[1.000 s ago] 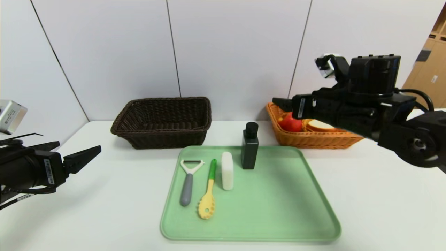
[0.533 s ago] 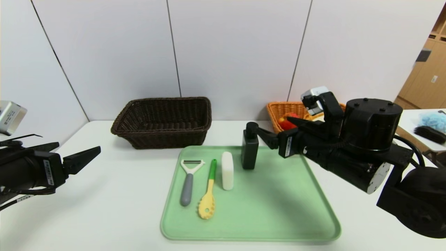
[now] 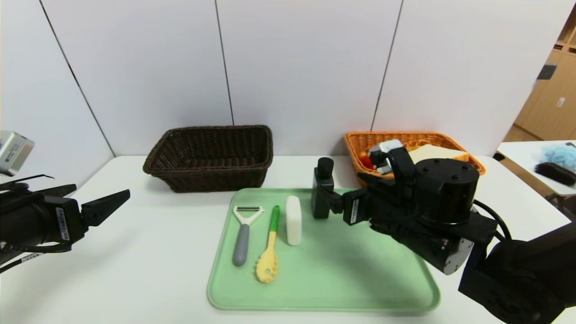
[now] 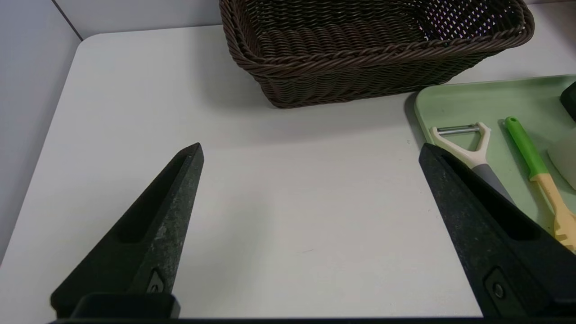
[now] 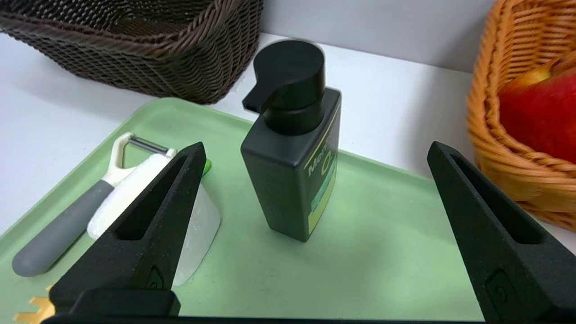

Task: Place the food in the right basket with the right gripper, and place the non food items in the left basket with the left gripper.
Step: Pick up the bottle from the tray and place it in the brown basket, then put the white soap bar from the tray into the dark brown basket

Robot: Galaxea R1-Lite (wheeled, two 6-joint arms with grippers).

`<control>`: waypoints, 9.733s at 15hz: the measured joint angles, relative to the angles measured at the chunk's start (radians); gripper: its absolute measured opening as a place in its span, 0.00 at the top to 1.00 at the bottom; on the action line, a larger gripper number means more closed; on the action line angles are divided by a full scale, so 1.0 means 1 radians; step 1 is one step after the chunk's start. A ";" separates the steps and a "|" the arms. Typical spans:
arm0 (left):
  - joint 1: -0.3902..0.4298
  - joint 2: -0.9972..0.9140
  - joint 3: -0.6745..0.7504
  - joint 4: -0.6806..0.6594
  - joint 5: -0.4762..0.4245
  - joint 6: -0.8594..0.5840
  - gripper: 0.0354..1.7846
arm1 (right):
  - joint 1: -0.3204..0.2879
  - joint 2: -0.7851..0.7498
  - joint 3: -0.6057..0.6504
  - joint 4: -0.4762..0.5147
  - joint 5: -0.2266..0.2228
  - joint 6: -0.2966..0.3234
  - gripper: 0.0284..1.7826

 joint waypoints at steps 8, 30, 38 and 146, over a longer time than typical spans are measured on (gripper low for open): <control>0.000 -0.007 0.016 0.000 0.000 0.002 0.06 | 0.002 0.164 -0.061 -0.061 -0.004 0.031 0.05; -0.001 -0.023 0.045 0.000 0.000 0.006 0.06 | 0.024 0.200 -0.166 -0.101 -0.033 -0.056 0.67; -0.001 -0.046 0.049 0.000 0.000 -0.002 0.06 | 0.080 0.133 -0.486 0.065 0.095 -0.154 0.67; -0.653 0.755 -0.814 0.756 0.340 -0.366 0.06 | -0.569 -0.639 0.265 0.359 0.076 -0.106 0.05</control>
